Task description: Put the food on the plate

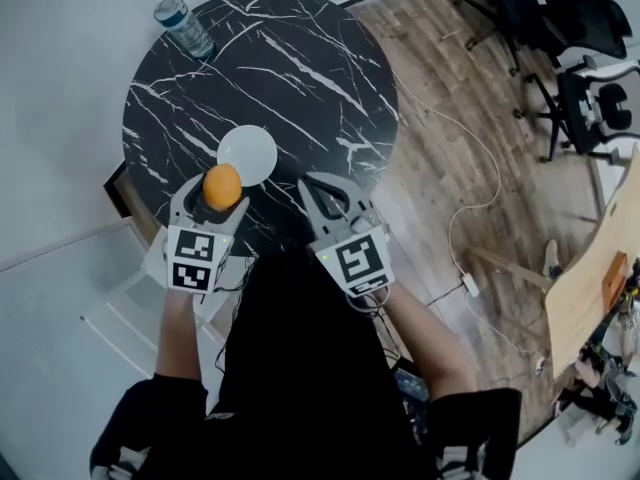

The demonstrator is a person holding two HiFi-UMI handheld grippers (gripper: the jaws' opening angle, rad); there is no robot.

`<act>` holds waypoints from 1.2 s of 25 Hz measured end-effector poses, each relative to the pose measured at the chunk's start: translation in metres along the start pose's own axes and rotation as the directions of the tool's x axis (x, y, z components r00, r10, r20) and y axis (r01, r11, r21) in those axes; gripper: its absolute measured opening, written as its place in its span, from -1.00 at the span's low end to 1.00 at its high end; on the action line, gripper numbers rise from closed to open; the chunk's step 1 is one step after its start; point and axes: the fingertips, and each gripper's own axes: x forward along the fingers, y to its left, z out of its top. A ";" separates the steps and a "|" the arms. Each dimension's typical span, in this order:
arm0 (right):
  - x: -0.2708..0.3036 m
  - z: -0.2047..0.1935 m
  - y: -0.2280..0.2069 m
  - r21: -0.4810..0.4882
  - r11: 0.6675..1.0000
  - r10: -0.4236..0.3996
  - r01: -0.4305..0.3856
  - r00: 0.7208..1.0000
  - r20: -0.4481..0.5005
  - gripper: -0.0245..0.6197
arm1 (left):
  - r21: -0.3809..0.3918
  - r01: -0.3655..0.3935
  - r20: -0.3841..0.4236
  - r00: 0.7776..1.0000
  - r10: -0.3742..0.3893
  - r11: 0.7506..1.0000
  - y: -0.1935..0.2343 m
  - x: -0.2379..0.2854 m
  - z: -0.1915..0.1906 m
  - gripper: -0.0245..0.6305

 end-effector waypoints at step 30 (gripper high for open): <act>0.051 -0.082 -0.021 0.197 0.969 -0.116 0.146 0.981 -0.156 -0.93 | 0.124 0.247 -0.335 0.922 -0.193 0.961 0.014 0.122 -0.064 0.12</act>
